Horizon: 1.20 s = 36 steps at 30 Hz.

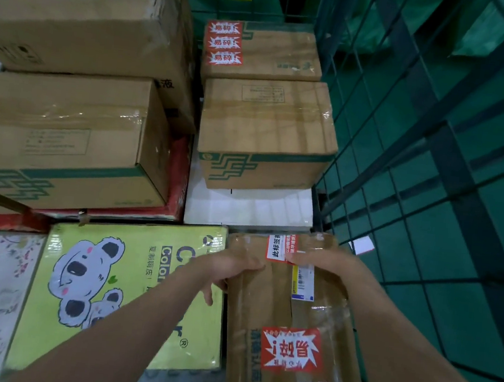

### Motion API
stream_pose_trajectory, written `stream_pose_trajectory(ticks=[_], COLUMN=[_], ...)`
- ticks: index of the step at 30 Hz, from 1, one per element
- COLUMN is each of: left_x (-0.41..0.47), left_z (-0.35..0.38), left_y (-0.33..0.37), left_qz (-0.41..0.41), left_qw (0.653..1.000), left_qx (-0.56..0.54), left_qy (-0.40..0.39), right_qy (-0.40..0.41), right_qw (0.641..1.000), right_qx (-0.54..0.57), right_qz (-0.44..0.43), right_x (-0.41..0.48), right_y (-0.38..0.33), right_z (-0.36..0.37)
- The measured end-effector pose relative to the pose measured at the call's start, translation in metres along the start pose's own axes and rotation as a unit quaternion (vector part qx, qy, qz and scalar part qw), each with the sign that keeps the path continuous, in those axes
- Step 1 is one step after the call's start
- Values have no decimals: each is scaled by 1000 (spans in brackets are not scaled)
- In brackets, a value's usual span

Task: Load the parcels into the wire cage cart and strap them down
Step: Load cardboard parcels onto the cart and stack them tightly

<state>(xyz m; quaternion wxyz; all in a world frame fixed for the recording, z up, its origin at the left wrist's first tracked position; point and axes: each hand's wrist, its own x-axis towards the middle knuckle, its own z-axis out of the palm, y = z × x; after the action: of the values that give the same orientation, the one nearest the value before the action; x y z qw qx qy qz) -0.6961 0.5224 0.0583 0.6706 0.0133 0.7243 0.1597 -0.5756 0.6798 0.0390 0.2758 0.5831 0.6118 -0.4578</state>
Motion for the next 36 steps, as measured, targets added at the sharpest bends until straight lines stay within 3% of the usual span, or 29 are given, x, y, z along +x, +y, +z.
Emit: stream_pose_trajectory(ticks=[5,9,13,24,28,31,36], left_x=[4,12,23,23,14,-7,-60], left_z=[6,-7,-8,8,7,2,-26], left_y=[12,43,38,27,23,21,19], left_qz=[98,129,143,149,151,158,186], left_qw=[984,972,963,968,968,964,953], left_qx=[-61,-84,-88,13,44,75,93], left_qy=[139,175,213,202,196,201,220], right_qy=[83,145,154,162,210,242,224], right_qw=[993,970,973,978,968,950,958], right_qx=[63,142,75,9,-49,-111,-94], right_qz=[-61,-135,-153,-134,-131,-160,-154], right_x=[5,16,23,15,-4,-24,-74], right_y=[1,-23,-21,-5,-10,-11,-24], right_z=[-8,-22,-14,-14,-7,-2,-3])
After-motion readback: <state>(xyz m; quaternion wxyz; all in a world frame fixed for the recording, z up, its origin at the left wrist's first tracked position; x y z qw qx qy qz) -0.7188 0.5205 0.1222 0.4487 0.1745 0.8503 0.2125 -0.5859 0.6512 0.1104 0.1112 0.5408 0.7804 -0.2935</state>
